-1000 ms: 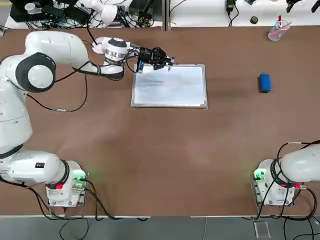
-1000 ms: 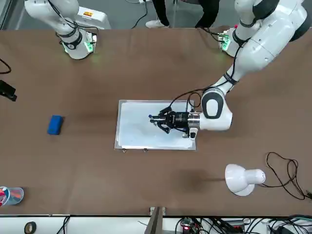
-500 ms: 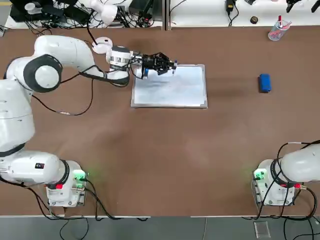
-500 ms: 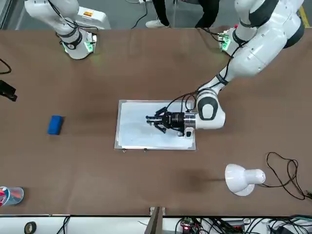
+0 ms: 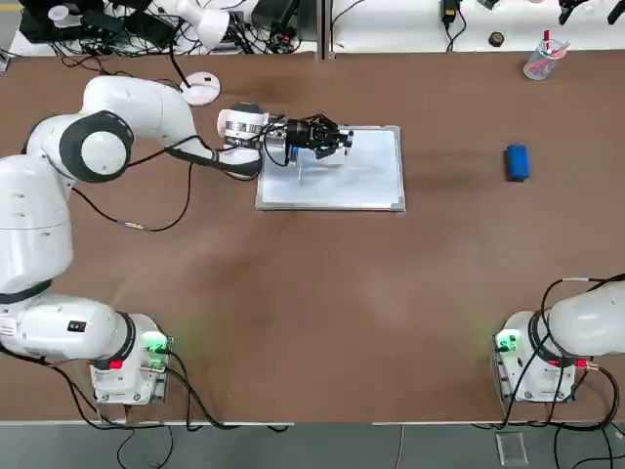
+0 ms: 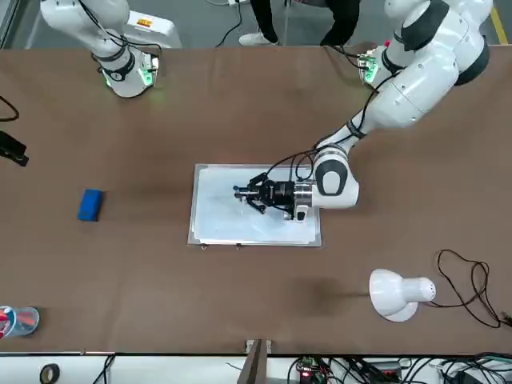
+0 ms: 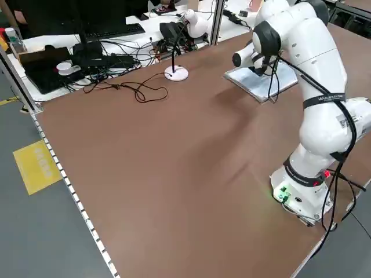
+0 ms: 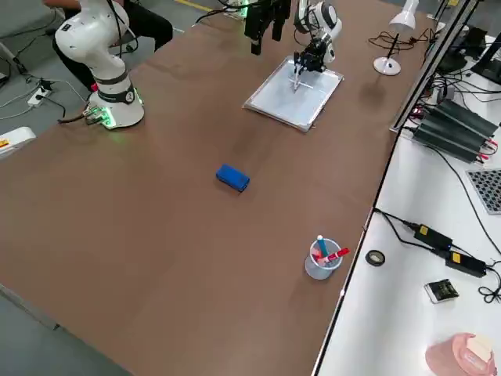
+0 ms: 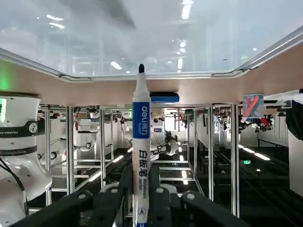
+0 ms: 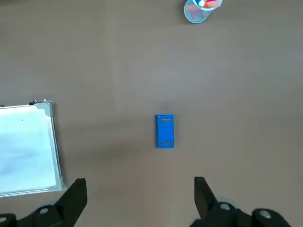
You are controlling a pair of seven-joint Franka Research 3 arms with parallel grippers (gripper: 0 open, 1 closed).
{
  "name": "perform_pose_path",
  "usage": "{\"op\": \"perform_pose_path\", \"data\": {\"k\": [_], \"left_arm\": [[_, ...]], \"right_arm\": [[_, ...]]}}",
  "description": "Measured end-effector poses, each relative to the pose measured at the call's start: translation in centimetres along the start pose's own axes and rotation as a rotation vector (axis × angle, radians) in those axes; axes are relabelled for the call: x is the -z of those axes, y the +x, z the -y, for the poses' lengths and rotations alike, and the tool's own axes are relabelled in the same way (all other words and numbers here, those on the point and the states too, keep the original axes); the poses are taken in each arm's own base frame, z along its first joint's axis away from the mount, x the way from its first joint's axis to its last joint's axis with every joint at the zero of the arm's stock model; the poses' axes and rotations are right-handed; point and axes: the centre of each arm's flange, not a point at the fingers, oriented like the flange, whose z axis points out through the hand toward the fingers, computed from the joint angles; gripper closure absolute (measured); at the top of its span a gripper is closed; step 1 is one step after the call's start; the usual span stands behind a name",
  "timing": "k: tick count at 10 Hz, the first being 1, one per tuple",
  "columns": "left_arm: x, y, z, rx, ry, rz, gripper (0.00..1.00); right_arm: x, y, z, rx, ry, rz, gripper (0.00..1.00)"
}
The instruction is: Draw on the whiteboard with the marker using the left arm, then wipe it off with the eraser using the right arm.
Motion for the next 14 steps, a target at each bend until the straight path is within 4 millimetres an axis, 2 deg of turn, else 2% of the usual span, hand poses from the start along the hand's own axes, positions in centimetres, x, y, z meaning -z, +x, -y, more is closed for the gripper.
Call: {"op": "perform_pose_path", "data": {"k": [7, 14], "left_arm": [[-1.6, 1.8, 1.1, -0.015, 0.019, 0.004, 0.83], [-1.1, 2.4, 0.4, -0.040, 0.009, 0.000, 0.83]], "right_arm": [[0.0, 0.0, 0.0, 0.000, 0.000, 0.000, 0.00], [0.0, 0.0, 0.0, 0.000, 0.000, -0.001, 0.00]]}}
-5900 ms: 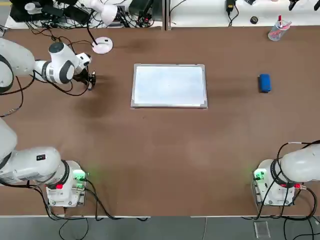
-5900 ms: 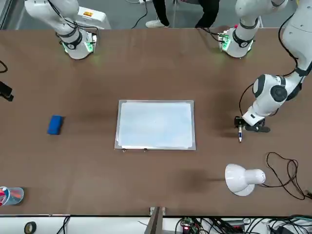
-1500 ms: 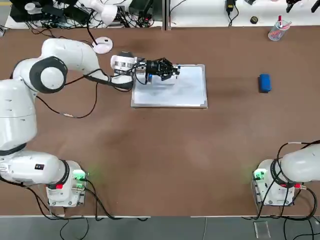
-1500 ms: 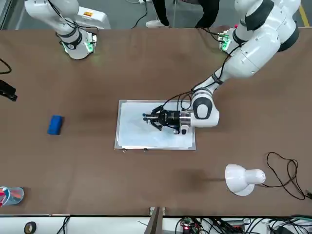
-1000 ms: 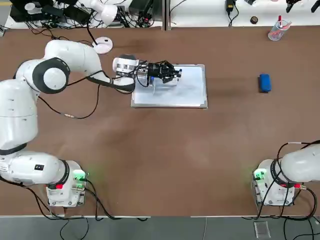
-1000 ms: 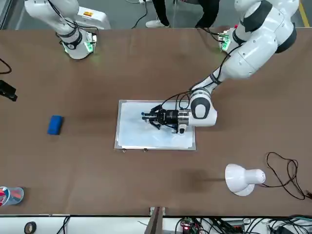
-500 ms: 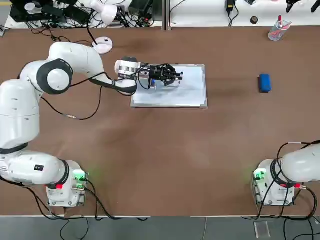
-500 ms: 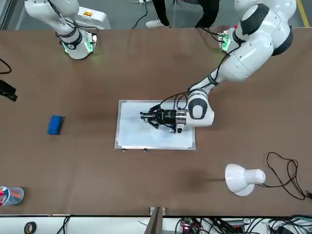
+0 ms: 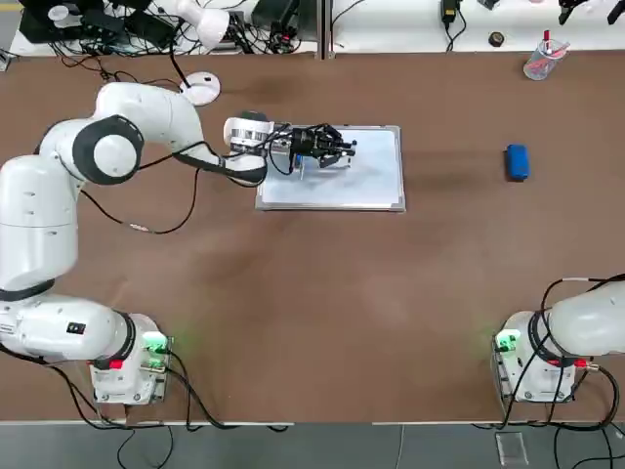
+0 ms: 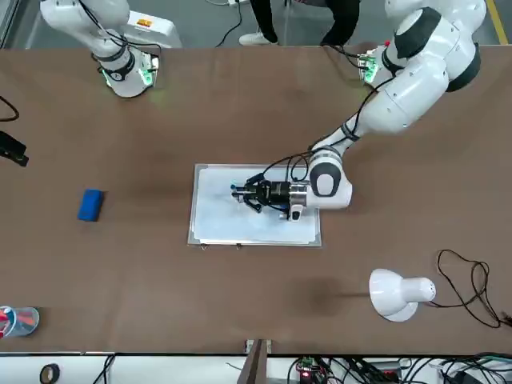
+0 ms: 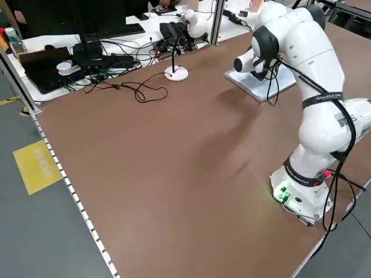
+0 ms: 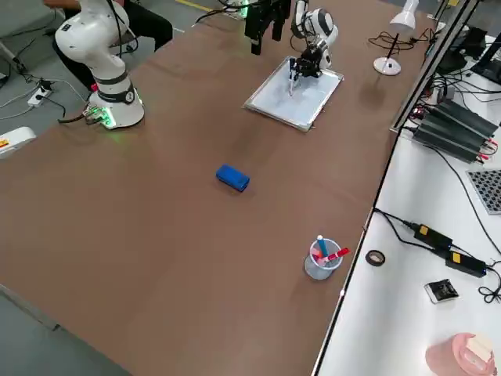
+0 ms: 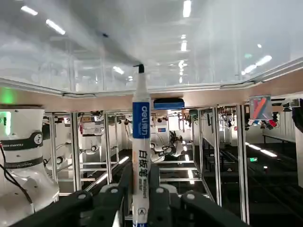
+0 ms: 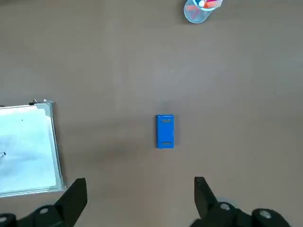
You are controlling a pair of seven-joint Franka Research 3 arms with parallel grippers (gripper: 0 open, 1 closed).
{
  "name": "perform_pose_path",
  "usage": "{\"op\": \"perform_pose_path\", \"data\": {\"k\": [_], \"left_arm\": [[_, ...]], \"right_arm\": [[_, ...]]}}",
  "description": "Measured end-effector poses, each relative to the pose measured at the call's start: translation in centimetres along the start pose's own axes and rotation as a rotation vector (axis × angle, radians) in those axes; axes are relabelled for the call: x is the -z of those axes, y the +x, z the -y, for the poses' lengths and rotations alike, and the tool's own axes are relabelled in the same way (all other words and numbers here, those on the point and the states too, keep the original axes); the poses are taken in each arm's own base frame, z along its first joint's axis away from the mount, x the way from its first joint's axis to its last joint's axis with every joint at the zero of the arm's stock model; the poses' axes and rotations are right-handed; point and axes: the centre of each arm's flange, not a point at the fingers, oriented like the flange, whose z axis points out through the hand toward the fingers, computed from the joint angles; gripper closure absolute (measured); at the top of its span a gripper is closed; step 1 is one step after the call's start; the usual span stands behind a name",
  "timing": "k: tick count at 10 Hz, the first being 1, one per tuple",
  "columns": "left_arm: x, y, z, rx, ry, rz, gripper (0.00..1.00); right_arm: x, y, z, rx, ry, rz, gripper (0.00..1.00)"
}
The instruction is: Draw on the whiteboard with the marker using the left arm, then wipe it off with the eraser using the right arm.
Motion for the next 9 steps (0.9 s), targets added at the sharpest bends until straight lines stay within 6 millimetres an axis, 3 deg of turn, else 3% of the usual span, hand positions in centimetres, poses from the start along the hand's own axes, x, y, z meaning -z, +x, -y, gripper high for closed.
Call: {"op": "perform_pose_path", "data": {"k": [9], "left_arm": [[1.7, 0.1, -1.5, -0.023, -0.018, -0.014, 0.83]], "right_arm": [[0.0, 0.0, 0.0, 0.000, 0.000, 0.000, 0.00]]}}
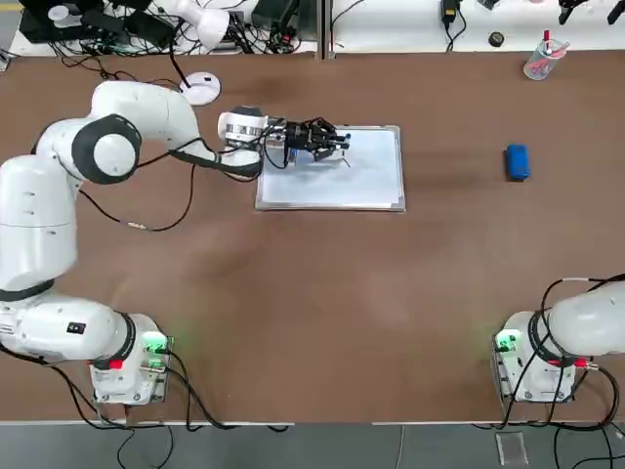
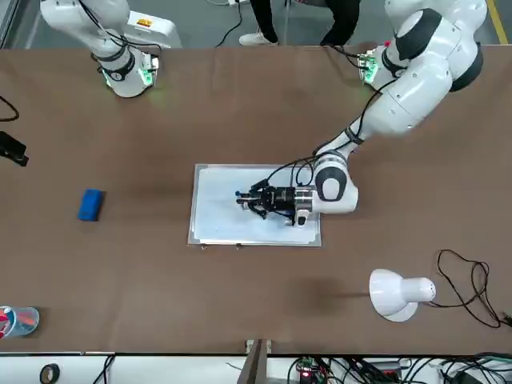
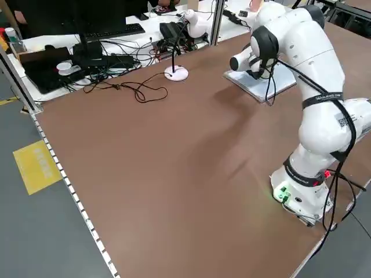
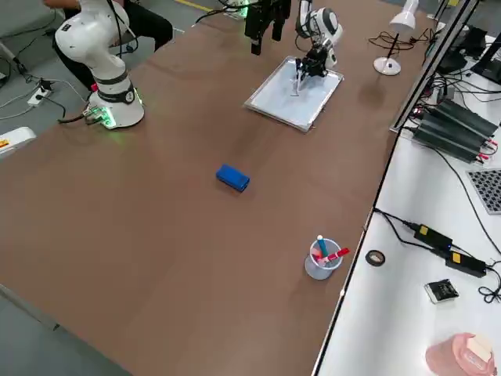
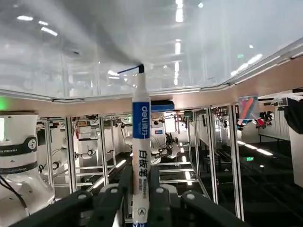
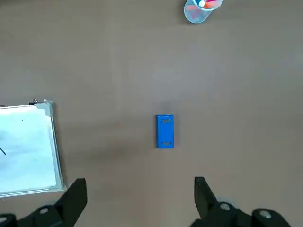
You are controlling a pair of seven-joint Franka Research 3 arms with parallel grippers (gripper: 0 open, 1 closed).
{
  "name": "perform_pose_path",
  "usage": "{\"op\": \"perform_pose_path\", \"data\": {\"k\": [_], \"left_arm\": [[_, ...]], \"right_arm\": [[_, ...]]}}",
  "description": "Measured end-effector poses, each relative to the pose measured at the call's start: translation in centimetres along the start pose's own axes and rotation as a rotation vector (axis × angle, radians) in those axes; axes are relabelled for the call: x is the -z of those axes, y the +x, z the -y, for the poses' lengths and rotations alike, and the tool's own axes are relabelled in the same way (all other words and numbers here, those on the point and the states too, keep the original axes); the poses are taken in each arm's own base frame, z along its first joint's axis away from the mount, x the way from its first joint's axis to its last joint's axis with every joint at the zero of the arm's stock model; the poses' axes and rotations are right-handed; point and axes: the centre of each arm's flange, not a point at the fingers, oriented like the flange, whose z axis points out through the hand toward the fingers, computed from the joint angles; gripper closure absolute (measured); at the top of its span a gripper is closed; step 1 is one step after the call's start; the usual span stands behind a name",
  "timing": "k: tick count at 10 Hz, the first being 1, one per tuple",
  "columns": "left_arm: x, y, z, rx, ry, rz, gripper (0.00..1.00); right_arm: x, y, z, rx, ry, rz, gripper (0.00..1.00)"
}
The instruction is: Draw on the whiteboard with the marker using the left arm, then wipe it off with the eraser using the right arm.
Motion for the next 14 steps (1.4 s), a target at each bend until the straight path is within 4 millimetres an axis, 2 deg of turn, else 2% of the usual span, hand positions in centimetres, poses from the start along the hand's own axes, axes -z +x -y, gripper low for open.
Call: {"op": "perform_pose_path", "data": {"k": [5, 9, 14], "left_arm": [[0.4, -0.2, 0.8, 0.003, 0.013, -0.015, 0.83], [1.9, -0.5, 1.7, 0.005, 0.030, -0.043, 0.83], [3.5, -0.8, 0.6, -0.035, 0.065, -0.079, 0.83]], "right_arm": [[0.0, 0.0, 0.0, 0.000, 0.000, -0.002, 0.00], [0.0, 0.0, 0.1, 0.000, 0.006, -0.001, 0.00], [0.0, 0.0, 0.1, 0.001, 0.007, 0.000, 0.00]]}}
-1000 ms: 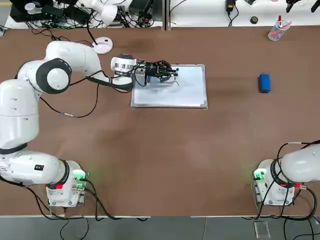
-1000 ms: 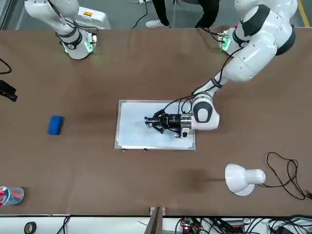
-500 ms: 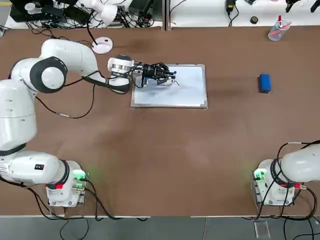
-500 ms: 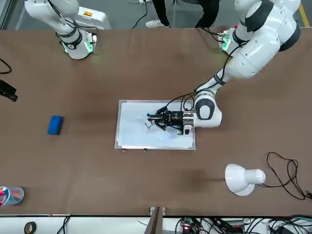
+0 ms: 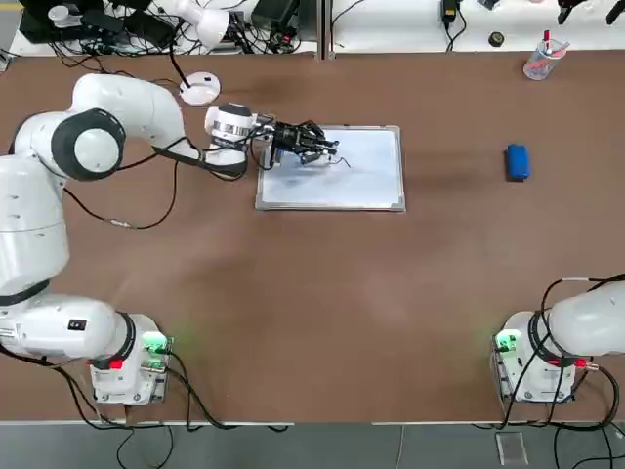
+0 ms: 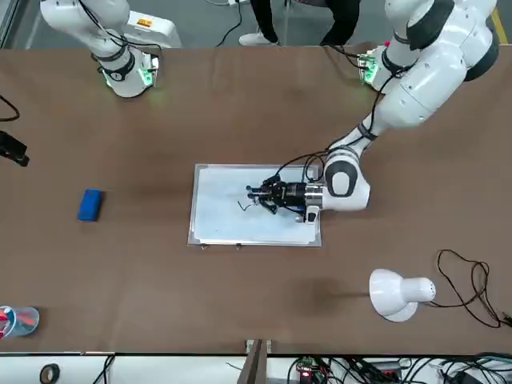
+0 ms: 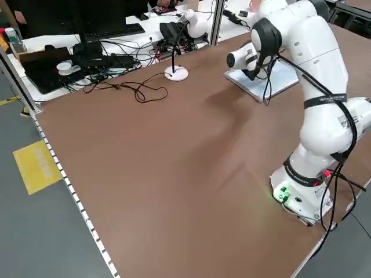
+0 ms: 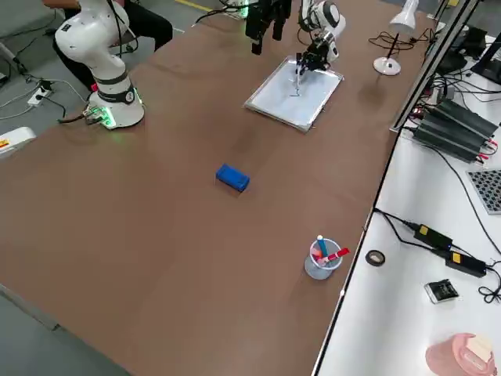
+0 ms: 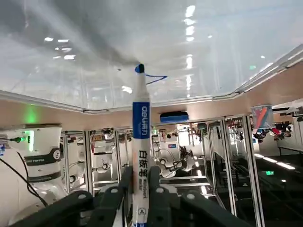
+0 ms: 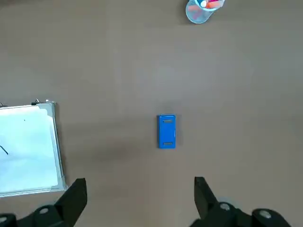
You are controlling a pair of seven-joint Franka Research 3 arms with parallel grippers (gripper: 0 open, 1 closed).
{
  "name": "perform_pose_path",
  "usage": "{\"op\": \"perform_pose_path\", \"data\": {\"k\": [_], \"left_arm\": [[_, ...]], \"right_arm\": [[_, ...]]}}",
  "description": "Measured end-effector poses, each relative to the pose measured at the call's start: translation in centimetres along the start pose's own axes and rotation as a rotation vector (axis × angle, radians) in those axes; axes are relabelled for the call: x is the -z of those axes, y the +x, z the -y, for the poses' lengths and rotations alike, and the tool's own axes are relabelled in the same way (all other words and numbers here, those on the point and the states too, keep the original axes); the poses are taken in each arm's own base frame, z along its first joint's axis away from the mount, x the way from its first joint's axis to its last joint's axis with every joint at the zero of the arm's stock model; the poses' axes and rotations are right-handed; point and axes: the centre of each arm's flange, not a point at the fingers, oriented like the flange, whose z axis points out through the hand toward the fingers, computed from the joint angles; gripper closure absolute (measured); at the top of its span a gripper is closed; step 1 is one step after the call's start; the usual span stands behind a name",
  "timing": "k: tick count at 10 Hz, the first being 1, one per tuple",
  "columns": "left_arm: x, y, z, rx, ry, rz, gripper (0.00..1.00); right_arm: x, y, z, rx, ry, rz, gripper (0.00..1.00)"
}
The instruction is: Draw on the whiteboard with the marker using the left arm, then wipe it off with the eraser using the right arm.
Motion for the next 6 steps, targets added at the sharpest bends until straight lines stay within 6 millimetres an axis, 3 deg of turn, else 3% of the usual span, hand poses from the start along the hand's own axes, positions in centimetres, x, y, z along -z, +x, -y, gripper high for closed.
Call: {"op": "perform_pose_path", "data": {"k": [6], "left_arm": [[1.7, -0.9, -2.8, 0.021, 0.019, -0.072, 0.83]], "right_arm": [[-0.6, 0.0, 0.1, 0.001, -0.001, 0.011, 0.00]]}}
